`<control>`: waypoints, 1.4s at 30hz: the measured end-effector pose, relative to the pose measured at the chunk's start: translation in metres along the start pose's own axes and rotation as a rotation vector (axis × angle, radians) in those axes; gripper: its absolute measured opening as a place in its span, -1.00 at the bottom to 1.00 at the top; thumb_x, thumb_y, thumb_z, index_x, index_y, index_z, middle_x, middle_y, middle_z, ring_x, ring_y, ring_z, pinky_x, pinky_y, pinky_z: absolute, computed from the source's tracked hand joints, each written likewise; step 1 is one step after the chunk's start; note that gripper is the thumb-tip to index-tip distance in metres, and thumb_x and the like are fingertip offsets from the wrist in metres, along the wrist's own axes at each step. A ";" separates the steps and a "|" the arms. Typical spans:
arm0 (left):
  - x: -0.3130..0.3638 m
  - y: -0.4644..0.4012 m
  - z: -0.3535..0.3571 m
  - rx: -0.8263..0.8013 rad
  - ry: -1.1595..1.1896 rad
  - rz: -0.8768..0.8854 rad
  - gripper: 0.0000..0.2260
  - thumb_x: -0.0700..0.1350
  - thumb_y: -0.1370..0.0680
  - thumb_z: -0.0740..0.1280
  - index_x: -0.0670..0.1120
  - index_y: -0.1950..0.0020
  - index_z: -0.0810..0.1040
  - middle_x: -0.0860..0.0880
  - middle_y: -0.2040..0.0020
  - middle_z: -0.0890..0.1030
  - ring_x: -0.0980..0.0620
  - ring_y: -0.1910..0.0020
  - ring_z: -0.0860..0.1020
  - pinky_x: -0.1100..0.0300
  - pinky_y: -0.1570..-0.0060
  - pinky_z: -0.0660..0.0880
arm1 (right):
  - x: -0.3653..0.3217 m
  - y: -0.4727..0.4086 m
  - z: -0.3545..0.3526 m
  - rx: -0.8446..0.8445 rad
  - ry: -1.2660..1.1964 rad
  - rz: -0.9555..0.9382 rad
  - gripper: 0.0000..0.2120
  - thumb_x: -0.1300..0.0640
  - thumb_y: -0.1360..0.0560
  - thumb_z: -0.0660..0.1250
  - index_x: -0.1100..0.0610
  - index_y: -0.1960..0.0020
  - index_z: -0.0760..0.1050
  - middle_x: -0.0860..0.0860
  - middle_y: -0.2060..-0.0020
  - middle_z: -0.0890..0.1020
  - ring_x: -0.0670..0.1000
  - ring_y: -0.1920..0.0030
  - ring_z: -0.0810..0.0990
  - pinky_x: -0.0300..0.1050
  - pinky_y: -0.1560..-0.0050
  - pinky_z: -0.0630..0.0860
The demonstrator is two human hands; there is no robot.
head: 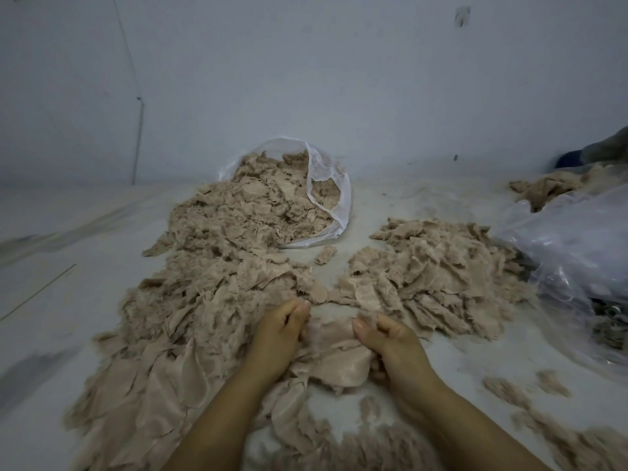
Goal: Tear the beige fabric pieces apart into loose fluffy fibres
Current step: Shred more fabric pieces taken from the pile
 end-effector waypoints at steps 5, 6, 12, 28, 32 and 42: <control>0.003 0.011 0.017 -0.281 -0.098 0.030 -0.75 -0.08 -0.57 0.30 0.01 0.31 0.41 0.17 0.41 0.43 0.21 0.41 0.37 0.21 0.31 0.32 | 0.001 0.000 0.001 0.000 -0.071 -0.002 -0.88 0.16 -0.48 0.37 0.23 0.15 0.55 0.15 0.33 0.55 0.05 0.36 0.52 -0.16 0.38 0.45; 0.003 0.010 0.016 -0.281 -0.045 0.022 -0.76 -0.11 -0.57 0.29 -0.05 0.30 0.42 0.14 0.40 0.41 0.17 0.40 0.37 0.17 0.30 0.31 | 0.000 0.000 -0.001 -0.019 -0.039 -0.010 -0.85 0.11 -0.44 0.41 0.21 0.17 0.56 0.14 0.30 0.59 0.06 0.31 0.56 -0.13 0.32 0.49; 0.010 0.010 0.014 -0.267 -0.084 0.115 -0.79 -0.13 -0.59 0.24 -0.07 0.25 0.44 0.10 0.36 0.43 0.18 0.35 0.38 0.26 0.29 0.32 | -0.002 -0.003 -0.002 0.037 0.174 -0.053 -0.84 0.16 -0.46 0.42 0.19 0.26 0.54 0.07 0.47 0.59 0.00 0.47 0.50 -0.20 0.43 0.43; 0.014 0.017 0.019 -0.347 0.231 -0.168 -0.70 -0.19 -0.56 0.31 0.02 0.37 0.57 -0.04 0.48 0.45 0.13 0.61 0.35 0.36 0.57 0.29 | -0.005 -0.003 -0.008 0.196 -0.112 -0.133 -0.85 0.27 -0.53 0.30 0.18 0.22 0.53 -0.02 0.52 0.50 -0.13 0.51 0.43 -0.32 0.49 0.39; 0.016 0.018 0.023 -0.370 0.209 -0.159 -0.67 -0.19 -0.57 0.28 0.04 0.38 0.56 -0.03 0.47 0.42 0.10 0.54 0.32 0.29 0.51 0.28 | -0.003 -0.009 -0.019 0.361 -0.096 -0.174 -0.83 0.30 -0.54 0.28 0.19 0.21 0.53 -0.04 0.52 0.52 -0.14 0.50 0.43 -0.29 0.46 0.39; 0.015 0.020 0.022 -0.374 0.258 -0.163 -0.86 0.07 -0.40 0.39 0.02 0.16 0.61 -0.13 0.33 0.45 -0.03 0.39 0.35 0.20 0.41 0.31 | -0.003 -0.005 -0.001 0.067 0.022 -0.092 -0.77 0.18 -0.44 0.44 0.05 0.37 0.53 -0.02 0.51 0.51 -0.07 0.50 0.46 -0.24 0.48 0.40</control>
Point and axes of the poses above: each hand's wrist, its own y-axis away from the middle knuckle, its own z-axis out of the palm, x = y × z, the point moved 4 cm from there along -y, towards the middle knuckle
